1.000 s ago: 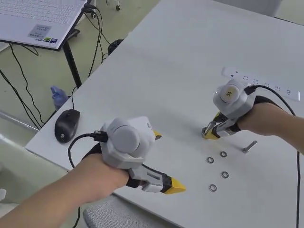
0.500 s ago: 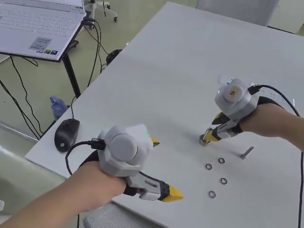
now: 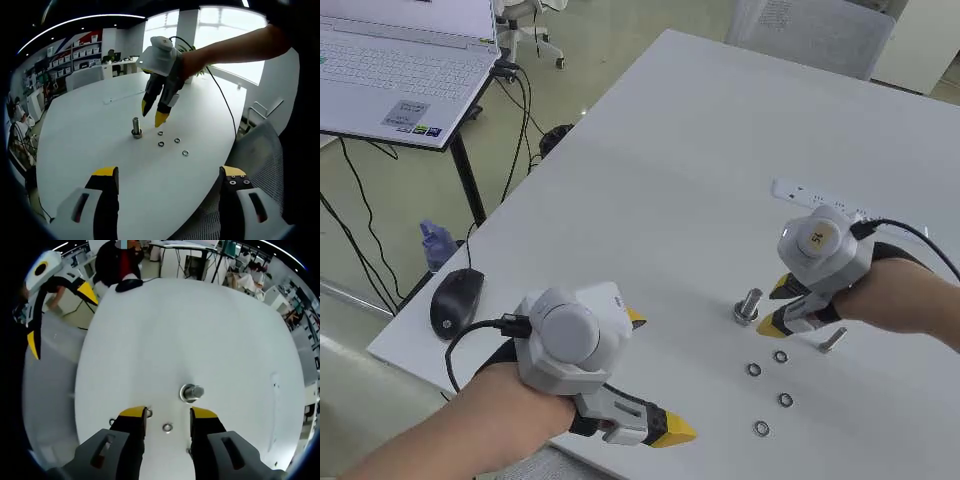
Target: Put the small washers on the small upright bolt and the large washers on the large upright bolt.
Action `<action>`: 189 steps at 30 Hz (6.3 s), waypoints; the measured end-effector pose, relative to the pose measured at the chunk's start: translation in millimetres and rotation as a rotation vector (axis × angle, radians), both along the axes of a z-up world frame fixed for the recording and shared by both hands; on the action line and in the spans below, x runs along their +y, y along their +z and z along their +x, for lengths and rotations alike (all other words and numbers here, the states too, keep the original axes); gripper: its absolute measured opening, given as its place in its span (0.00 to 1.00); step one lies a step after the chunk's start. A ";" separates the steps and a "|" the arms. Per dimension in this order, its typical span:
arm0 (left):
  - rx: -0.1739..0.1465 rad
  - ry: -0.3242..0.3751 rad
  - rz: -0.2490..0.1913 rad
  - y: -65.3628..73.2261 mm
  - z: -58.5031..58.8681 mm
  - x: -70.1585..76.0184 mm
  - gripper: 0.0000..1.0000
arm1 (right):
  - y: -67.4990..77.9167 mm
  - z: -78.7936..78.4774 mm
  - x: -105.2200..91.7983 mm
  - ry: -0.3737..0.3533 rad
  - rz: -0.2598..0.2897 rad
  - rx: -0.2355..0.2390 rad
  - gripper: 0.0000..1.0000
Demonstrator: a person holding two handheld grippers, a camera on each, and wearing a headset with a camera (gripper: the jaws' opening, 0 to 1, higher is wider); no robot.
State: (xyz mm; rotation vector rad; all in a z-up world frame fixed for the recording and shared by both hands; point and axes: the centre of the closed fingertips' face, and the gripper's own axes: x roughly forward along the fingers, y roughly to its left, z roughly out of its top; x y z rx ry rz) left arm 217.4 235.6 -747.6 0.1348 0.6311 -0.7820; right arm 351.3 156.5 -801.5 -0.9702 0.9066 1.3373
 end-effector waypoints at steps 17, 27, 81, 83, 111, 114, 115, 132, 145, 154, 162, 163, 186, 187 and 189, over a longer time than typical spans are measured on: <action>-0.001 -0.014 0.002 1.1 1.8 1.2 0.85 | -13.3 -23.9 -21.6 -0.026 0.011 0.044 0.36; -0.003 -0.016 0.012 3.5 0.4 0.1 0.87 | -20.9 -25.3 -24.0 -0.031 0.021 0.060 0.34; 0.045 -0.061 0.001 -11.8 -4.2 -13.9 0.82 | -76.2 -20.4 -14.0 0.028 -0.124 0.016 0.15; 0.044 -0.062 0.004 -12.3 -4.2 -13.8 0.82 | -76.4 -20.7 -13.6 0.032 -0.137 0.011 0.15; 0.039 -0.047 -0.006 -6.7 -8.7 -10.2 0.83 | -64.4 -17.2 -32.3 -0.091 -0.128 0.053 0.13; 0.034 -0.042 -0.006 -5.8 -7.6 -9.3 0.84 | -59.7 -18.0 -37.5 -0.111 -0.122 0.057 0.13; 0.033 -0.040 -0.011 -5.5 -7.3 -9.4 0.84 | -57.4 -17.9 -40.5 -0.123 -0.119 0.060 0.13; 0.017 -0.016 -0.018 -4.4 -0.3 -7.9 0.94 | -37.7 -8.3 -111.1 -0.249 -0.102 0.059 0.12; 0.022 0.024 -0.033 -4.4 1.7 -3.7 0.99 | -32.2 5.3 -128.4 -0.293 -0.094 0.053 0.12; 0.028 0.022 -0.018 -6.8 1.7 -6.1 0.99 | -31.4 22.3 -127.6 -0.304 -0.085 0.045 0.12; 0.024 0.030 -0.014 -7.8 1.6 -4.9 0.97 | -18.4 41.5 -121.7 -0.312 -0.051 0.019 0.12; 0.025 0.030 -0.013 -8.1 1.6 -5.2 0.97 | -16.6 43.5 -121.0 -0.314 -0.048 0.017 0.12; 0.040 0.025 -0.002 -12.8 4.2 -0.2 0.95 | -5.4 47.6 -102.3 -0.266 -0.067 -0.021 0.12; 0.041 0.023 -0.002 -13.1 4.4 -0.4 0.95 | -5.9 48.3 -102.6 -0.267 -0.067 -0.020 0.12; 0.047 0.018 0.001 -14.5 4.4 -0.7 0.94 | -6.2 48.8 -102.6 -0.270 -0.065 -0.016 0.12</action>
